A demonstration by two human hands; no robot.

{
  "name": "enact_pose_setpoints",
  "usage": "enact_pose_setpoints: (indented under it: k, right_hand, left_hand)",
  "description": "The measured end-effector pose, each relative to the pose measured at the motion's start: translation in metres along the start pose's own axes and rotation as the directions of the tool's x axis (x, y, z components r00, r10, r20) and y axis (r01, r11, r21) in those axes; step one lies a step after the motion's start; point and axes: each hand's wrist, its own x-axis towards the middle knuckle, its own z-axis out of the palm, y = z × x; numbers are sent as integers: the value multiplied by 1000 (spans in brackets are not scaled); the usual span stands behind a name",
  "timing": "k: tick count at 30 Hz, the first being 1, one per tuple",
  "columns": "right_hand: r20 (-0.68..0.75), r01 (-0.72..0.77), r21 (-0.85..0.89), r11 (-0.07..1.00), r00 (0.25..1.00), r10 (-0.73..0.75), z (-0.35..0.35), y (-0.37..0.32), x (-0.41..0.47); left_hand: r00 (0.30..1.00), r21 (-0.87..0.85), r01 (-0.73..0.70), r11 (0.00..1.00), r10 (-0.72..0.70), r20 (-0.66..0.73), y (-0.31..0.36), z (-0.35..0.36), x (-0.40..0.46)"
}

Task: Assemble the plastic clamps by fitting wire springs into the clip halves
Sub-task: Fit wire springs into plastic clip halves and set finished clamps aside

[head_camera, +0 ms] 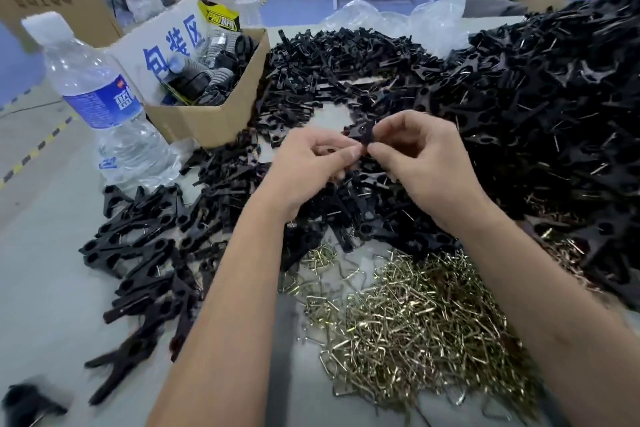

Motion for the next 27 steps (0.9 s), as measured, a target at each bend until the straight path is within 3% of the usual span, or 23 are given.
enact_pose_setpoints:
  k: [3,7,9,15,27]
  right_hand:
    - [-54,-1,98,995,999,6,-3,3,-22]
    - [-103,5,258,966,994,23,-1,6,-37]
    - [-116,-7,306,952,992,45,-2,8,-38]
    - [-103,-23,217,976,994,47,-3,18,-38]
    - [-46,2,106,994,999,3,-2,24,-37]
  left_hand:
    - [998,-37,-55,998,54,-27,-1,10,-12]
    - [997,-233,-57,971,66,29,1,18,-20]
    - [998,-232,-64,971,67,4,2,19,-21]
    - [993,-18,-114,993,114,21,-1,17,-21]
    - [983,-104,-122,987,134,124,-5,12,-20]
